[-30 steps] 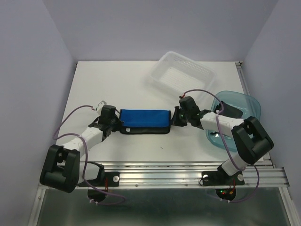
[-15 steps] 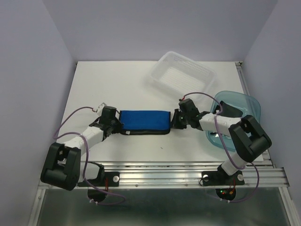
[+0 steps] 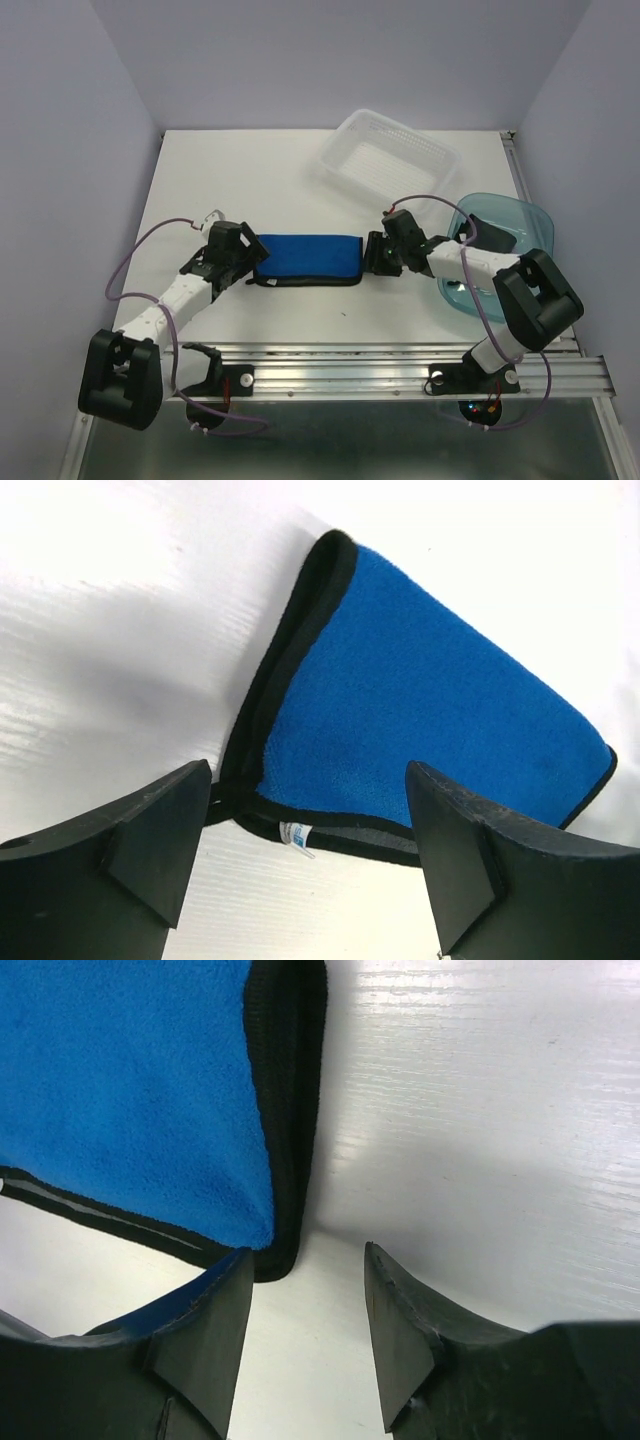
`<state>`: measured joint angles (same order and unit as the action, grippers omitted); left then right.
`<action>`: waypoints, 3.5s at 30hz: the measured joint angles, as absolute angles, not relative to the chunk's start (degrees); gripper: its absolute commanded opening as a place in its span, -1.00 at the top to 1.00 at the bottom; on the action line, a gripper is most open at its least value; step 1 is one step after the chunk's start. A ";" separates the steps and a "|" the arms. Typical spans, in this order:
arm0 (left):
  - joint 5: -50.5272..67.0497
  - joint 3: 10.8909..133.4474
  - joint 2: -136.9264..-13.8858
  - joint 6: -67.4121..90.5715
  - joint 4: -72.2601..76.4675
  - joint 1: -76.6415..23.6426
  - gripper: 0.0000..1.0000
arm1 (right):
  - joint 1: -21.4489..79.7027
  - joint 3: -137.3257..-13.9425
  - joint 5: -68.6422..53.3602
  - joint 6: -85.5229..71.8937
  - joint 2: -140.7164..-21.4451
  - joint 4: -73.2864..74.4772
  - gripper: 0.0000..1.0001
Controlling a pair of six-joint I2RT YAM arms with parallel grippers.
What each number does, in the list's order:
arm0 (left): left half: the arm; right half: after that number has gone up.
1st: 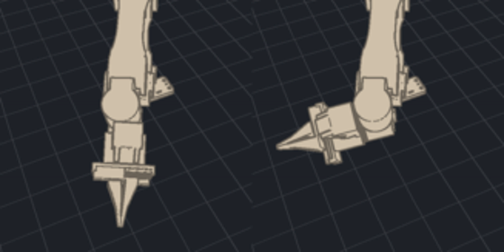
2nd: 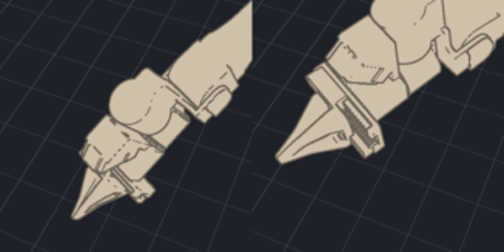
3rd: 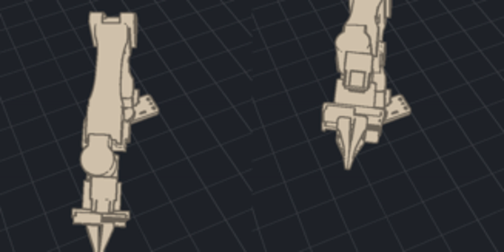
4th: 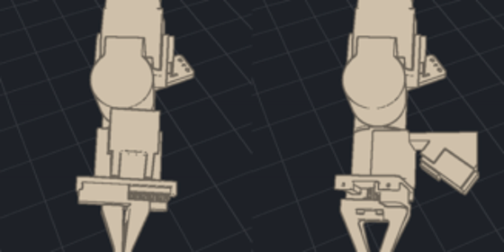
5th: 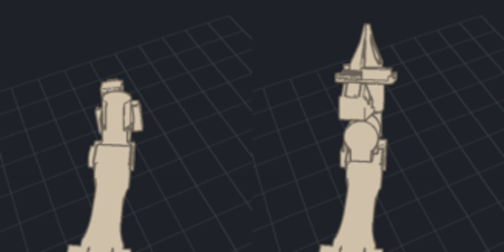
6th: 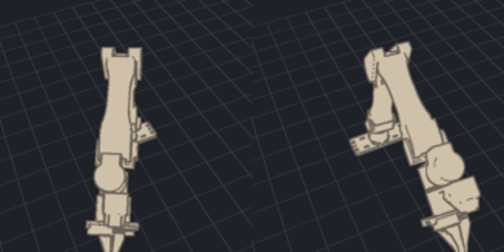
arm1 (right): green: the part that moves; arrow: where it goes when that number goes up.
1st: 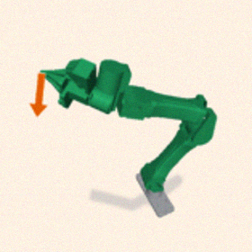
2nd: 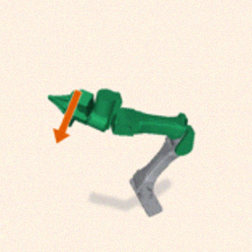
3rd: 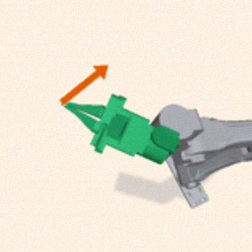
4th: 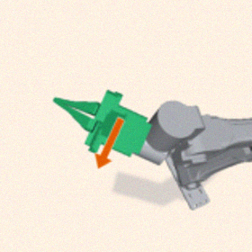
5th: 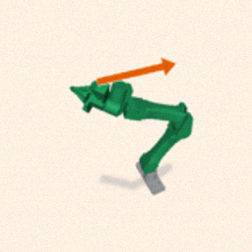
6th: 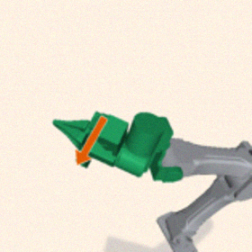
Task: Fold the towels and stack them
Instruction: Fold the towel
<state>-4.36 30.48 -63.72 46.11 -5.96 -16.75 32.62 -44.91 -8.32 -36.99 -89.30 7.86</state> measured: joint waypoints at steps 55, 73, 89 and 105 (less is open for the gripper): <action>7.57 33.36 -85.45 42.76 12.80 -18.63 1.00 | 33.95 -64.69 -12.08 -28.10 -92.84 18.94 0.99; 8.73 33.32 -86.19 44.71 14.00 -20.93 1.00 | 43.77 -78.83 -15.94 -30.26 -109.47 18.94 0.99; 9.63 32.58 -86.19 45.39 15.25 -21.34 1.00 | 45.34 -83.59 -18.37 -35.44 -117.10 16.51 0.99; 9.91 32.47 -86.19 45.56 15.31 -21.43 0.85 | 45.80 -85.10 -17.58 -39.79 -119.77 14.20 0.14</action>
<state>9.91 32.47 -86.19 45.56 15.31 -21.43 45.80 -85.10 -17.58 -39.79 -119.77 14.20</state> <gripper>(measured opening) 0.120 0.294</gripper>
